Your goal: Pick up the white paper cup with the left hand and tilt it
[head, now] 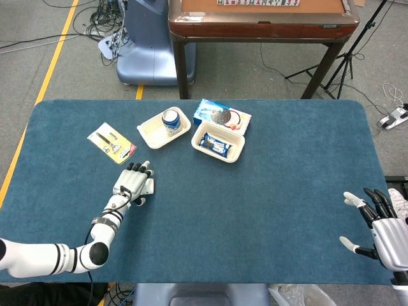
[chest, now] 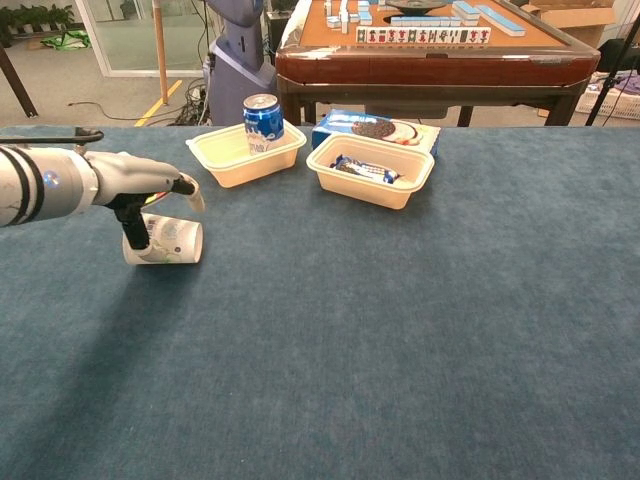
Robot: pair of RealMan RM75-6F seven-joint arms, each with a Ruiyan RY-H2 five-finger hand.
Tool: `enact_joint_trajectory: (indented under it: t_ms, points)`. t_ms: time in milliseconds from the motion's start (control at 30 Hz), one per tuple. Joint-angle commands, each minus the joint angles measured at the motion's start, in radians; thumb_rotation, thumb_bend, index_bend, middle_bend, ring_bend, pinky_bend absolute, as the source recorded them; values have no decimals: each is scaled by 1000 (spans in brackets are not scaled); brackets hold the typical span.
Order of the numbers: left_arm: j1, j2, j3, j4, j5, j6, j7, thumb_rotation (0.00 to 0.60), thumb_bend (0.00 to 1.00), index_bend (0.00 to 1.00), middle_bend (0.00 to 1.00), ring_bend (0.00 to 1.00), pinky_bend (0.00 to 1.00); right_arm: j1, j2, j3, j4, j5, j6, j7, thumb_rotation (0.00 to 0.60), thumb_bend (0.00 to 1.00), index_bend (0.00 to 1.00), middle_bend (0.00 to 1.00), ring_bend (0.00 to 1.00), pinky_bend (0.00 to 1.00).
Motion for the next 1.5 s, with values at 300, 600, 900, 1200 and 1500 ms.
enact_joint_trajectory:
  t_ms: [300, 600, 900, 1200, 1500]
  points:
    - [-62, -75, -16, 62, -133, 54, 98, 600, 227, 212, 0, 0, 0, 3, -2, 1, 1, 2, -7, 2, 600, 110, 175, 286, 52, 0]
    - [-66, -123, 8, 97, -107, 93, 164, 600, 227, 246, 0, 0, 0, 1, 0, 2, -3, 7, -9, -4, 600, 111, 176, 286, 52, 0]
    - [-56, -131, 11, 83, -93, 112, 195, 600, 227, 274, 0, 0, 0, -4, 0, 0, -1, 9, -5, -2, 600, 110, 175, 286, 52, 0]
    - [-45, -136, 8, 91, -77, 106, 206, 600, 227, 315, 0, 0, 0, -5, 2, 2, -7, 9, -5, -7, 600, 111, 176, 286, 52, 0]
    - [2, -124, -20, 105, 7, 84, 105, 600, 229, 383, 0, 0, 0, -4, 2, 3, -10, 10, -8, -11, 600, 111, 175, 286, 52, 0]
